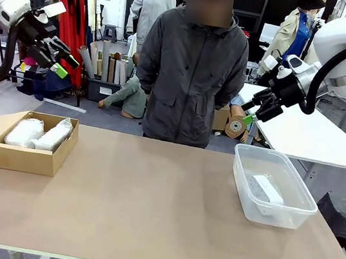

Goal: Separate and place wrapped and unwrapped clocks.
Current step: If the picked Digital clock is wrapped, place it in the Package Box ; if not, place it in the Organizing box.

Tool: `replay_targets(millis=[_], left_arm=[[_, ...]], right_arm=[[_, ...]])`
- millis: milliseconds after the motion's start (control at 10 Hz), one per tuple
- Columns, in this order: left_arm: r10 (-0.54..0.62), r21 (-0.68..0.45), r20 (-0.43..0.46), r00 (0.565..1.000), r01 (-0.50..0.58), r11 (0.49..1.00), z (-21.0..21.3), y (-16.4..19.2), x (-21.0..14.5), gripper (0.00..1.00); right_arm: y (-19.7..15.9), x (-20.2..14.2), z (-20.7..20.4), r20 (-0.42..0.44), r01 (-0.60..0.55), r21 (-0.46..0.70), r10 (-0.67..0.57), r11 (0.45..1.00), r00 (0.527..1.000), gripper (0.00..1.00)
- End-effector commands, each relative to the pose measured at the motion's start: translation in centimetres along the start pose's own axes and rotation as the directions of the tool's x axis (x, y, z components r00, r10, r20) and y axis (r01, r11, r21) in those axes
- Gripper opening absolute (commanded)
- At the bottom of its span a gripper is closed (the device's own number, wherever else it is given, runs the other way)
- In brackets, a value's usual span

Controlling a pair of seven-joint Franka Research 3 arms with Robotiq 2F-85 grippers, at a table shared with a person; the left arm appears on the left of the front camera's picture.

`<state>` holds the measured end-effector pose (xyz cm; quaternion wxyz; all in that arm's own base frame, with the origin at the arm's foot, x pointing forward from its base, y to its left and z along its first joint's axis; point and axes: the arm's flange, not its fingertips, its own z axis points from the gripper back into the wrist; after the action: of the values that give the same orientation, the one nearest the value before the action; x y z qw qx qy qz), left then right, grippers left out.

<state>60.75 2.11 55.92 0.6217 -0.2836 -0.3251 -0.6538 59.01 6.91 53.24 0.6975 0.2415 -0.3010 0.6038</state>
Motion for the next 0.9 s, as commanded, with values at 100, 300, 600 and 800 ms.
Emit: replay_targets(millis=[100,300,600,800], left_arm=[[-0.003,-0.004,-0.005,1.000,0.003,1.000,0.05,-0.22,-0.09,1.00],[-0.003,-0.004,-0.005,1.000,0.003,1.000,0.05,-0.22,-0.09,1.00],[-0.003,-0.004,-0.005,1.000,0.003,1.000,0.05,-0.22,-0.09,1.00],[-0.003,-0.004,-0.005,1.000,0.003,1.000,0.05,-0.22,-0.09,1.00]], right_arm=[[-0.61,-0.27,0.06,0.033,-0.005,0.045,0.004,0.999,0.999,1.00],[-0.21,-0.08,0.03,0.003,0.002,0.007,-0.002,1.000,1.000,1.00],[-0.21,-0.08,0.03,0.003,0.002,0.007,-0.002,1.000,1.000,1.00],[-0.21,-0.08,0.03,0.003,0.002,0.007,-0.002,1.000,1.000,1.00]])
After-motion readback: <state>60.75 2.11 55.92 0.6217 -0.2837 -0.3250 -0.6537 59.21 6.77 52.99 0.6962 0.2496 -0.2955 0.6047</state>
